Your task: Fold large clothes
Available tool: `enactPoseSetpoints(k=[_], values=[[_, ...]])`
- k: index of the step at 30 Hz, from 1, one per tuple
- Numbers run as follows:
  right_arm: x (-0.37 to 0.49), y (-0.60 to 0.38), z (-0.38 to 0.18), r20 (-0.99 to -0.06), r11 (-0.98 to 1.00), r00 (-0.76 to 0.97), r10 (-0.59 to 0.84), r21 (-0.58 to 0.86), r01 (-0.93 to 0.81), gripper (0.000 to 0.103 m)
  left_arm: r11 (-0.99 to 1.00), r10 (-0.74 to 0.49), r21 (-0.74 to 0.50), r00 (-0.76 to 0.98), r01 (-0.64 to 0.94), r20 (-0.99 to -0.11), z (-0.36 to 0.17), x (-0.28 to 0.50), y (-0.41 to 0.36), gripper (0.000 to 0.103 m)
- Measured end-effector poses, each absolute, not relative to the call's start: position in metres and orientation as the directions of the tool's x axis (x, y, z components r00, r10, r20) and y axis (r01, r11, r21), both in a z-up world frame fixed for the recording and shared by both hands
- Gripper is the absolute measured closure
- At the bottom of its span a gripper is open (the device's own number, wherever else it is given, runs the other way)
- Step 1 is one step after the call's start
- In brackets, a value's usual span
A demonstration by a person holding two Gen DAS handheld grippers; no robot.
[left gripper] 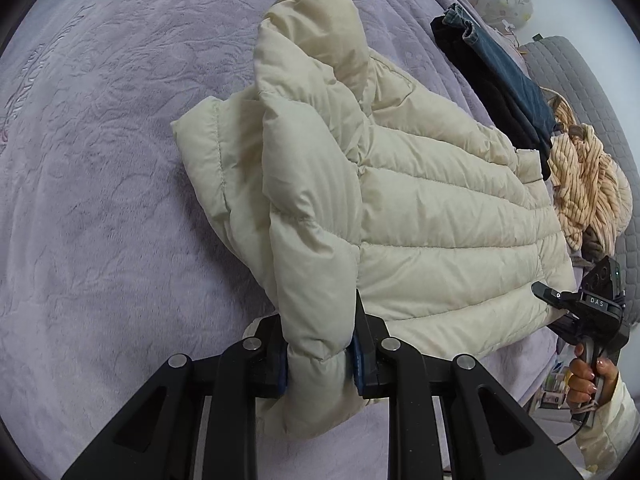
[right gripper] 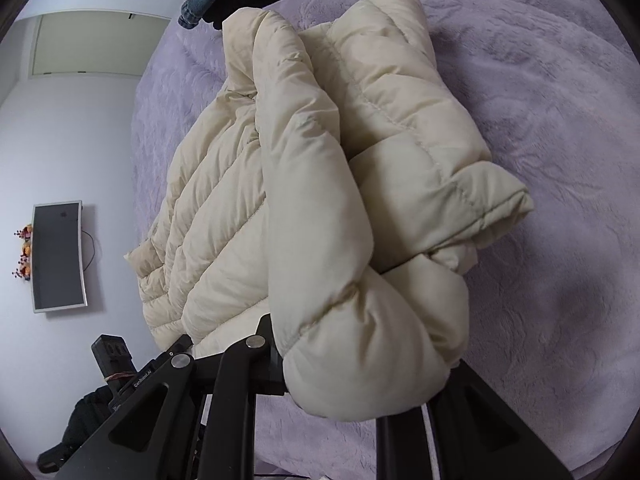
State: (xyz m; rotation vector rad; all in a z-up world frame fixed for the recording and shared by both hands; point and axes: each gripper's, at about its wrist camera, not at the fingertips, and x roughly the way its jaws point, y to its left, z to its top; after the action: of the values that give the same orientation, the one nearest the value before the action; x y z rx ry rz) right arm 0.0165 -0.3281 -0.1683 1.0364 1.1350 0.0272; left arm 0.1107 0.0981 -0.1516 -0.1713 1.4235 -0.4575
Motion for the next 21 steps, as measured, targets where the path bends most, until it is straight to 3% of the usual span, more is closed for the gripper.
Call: enactPoseSetpoints(k=[4,6,7,9,10,11,16,18,21], values=[[0.023,-0.324,-0.174,-0.730,0.554,0.465,0.500,0.683,0.476,0.084,0.923,-0.350,-0.326,0.091,0.205,-0.932,-0.152,0.105,0.093,0.073],[0.020,-0.327,-0.176,-0.737,0.562,0.458,0.498,0.676,0.477,0.081,0.944,-0.294,-0.271,0.111,0.189,-0.949,-0.151,0.106,0.090,0.050],[0.019,-0.325,-0.175,-0.744,0.568,0.448,0.495,0.668,0.481,0.079,0.952,-0.269,-0.244,0.128,0.183,-0.955,-0.148,0.106,0.090,0.045],[0.020,-0.324,-0.172,-0.778,0.597,0.405,0.480,0.628,0.499,0.061,0.959,-0.249,-0.223,0.143,0.173,-0.958,-0.143,0.104,0.094,0.043],[0.022,-0.318,-0.168,-0.803,0.622,0.371,0.466,0.596,0.509,0.032,0.962,-0.240,-0.216,0.144,0.165,-0.960,-0.139,0.103,0.097,0.043],[0.021,-0.316,-0.165,-0.822,0.648,0.344,0.453,0.569,0.506,0.018,0.966,-0.230,-0.206,0.157,0.157,-0.960,-0.134,0.103,0.101,0.043],[0.019,-0.296,-0.132,-0.849,0.764,0.257,0.461,0.527,0.373,0.019,0.964,-0.245,-0.207,0.266,0.164,-0.932,-0.096,0.098,0.112,0.043],[0.026,-0.289,-0.109,-0.836,0.787,0.285,0.469,0.542,0.294,0.027,0.957,-0.263,-0.210,0.290,0.202,-0.920,-0.084,0.107,0.106,0.043],[0.054,-0.280,-0.080,-0.851,0.853,0.354,0.388,0.477,0.212,0.064,0.941,-0.283,-0.203,0.299,0.271,-0.911,-0.079,0.131,0.081,0.043]])
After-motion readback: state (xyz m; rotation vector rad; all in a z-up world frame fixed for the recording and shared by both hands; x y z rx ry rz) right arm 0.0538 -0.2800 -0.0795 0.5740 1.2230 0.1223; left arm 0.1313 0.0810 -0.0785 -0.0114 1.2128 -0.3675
